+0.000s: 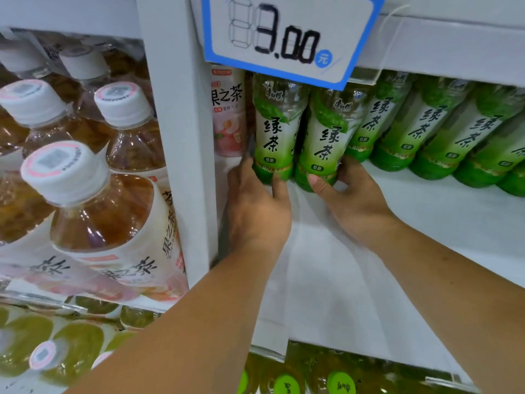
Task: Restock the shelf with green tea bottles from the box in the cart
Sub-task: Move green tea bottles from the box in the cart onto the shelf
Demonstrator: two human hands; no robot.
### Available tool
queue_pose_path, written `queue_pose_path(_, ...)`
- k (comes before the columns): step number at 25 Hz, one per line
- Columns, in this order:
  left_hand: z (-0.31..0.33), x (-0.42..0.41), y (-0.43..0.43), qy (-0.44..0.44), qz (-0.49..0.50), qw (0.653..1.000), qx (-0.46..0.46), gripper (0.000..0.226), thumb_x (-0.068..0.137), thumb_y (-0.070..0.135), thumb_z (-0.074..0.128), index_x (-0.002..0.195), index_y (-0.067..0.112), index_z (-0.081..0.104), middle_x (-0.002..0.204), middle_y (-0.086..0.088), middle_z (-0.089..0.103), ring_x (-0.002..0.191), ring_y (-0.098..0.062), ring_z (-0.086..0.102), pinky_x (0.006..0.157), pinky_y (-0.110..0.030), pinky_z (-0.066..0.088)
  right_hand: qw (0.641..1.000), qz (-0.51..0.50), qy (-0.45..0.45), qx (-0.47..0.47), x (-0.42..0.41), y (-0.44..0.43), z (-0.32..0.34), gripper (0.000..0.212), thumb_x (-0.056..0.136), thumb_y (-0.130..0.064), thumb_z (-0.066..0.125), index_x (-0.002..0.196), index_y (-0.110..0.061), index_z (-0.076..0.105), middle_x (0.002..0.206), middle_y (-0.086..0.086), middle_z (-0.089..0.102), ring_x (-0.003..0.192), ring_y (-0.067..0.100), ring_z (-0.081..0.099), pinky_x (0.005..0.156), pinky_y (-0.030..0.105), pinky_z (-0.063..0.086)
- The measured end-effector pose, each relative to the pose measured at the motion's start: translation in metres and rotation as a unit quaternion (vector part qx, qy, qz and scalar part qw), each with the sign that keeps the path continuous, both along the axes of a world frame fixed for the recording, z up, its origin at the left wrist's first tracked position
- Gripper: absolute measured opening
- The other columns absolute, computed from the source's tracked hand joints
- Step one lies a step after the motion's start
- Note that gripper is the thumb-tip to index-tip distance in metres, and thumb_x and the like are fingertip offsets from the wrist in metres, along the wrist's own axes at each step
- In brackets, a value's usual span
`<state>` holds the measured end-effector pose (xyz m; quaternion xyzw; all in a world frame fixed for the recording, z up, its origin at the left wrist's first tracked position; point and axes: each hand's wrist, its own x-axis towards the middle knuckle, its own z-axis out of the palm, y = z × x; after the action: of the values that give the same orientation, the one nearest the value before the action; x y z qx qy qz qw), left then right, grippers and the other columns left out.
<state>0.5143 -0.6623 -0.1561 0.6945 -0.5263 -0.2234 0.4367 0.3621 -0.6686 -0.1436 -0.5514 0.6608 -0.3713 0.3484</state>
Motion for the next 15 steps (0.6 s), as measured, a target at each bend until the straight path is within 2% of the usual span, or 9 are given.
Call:
queue_pose_path(2,0.005,-0.001,0.005,0.017,0.001,1.000,0.009,0.046,0.095,0.032,0.059,0.139,0.019,0.051,0.131,-0.004,0.052,0.117,-0.024,0.053,0.091,-0.028,0.039,0.999,-0.004,-0.036,0.016,0.000,0.002,0.007,0.046,0.091,-0.036,0.073,0.134,-0.031,0.056,0.126,-0.018,0.066,0.119,-0.002,0.058,0.099,0.018,0.042)
queue_pose_path(4,0.009,-0.001,0.009,0.028,0.001,0.999,0.020,0.048,0.095,0.031,0.059,0.140,0.016,0.051,0.133,-0.007,0.052,0.121,-0.026,0.053,0.098,-0.032,0.041,0.997,-0.027,-0.074,0.025,0.001,0.005,0.015,0.033,0.092,-0.028,0.073,0.123,-0.028,0.063,0.116,-0.015,0.072,0.110,-0.002,0.065,0.100,0.023,0.047)
queue_pose_path(6,0.012,-0.001,0.013,0.064,0.010,0.996,0.056,0.048,0.095,0.034,0.059,0.139,0.016,0.053,0.137,-0.007,0.054,0.125,-0.028,0.052,0.106,-0.036,0.042,0.991,-0.065,-0.114,0.029,0.003,0.013,0.023,0.024,0.093,-0.023,0.072,0.116,-0.027,0.065,0.102,-0.015,0.073,0.093,-0.005,0.066,0.090,0.020,0.049)
queue_pose_path(8,0.019,0.002,0.020,0.107,0.019,0.990,0.093,0.045,0.094,0.039,0.059,0.135,0.021,0.056,0.136,-0.003,0.057,0.125,-0.028,0.053,0.107,-0.041,0.043,0.984,-0.109,-0.136,0.045,0.005,0.026,0.029,0.026,0.094,-0.026,0.070,0.119,-0.026,0.064,0.097,-0.016,0.069,0.085,-0.004,0.062,0.081,0.021,0.047)
queue_pose_path(12,0.037,0.006,0.045,0.091,-0.029,0.988,0.121,0.049,0.097,0.038,0.058,0.141,0.019,0.053,0.144,0.000,0.053,0.133,-0.022,0.047,0.112,-0.033,0.035,0.975,-0.148,-0.149,0.072,0.009,0.058,0.036,0.033,0.096,-0.031,0.065,0.128,-0.023,0.065,0.103,-0.012,0.068,0.095,0.007,0.062,0.091,0.025,0.046)
queue_pose_path(15,0.041,0.015,0.065,0.136,-0.082,0.976,0.146,0.051,0.094,0.044,0.059,0.140,0.023,0.052,0.144,0.001,0.052,0.133,-0.020,0.047,0.115,-0.039,0.035,0.969,-0.172,-0.164,0.073,0.012,0.086,0.040,0.032,0.096,-0.032,0.064,0.127,-0.023,0.066,0.103,-0.008,0.071,0.097,0.011,0.065,0.098,0.032,0.050)
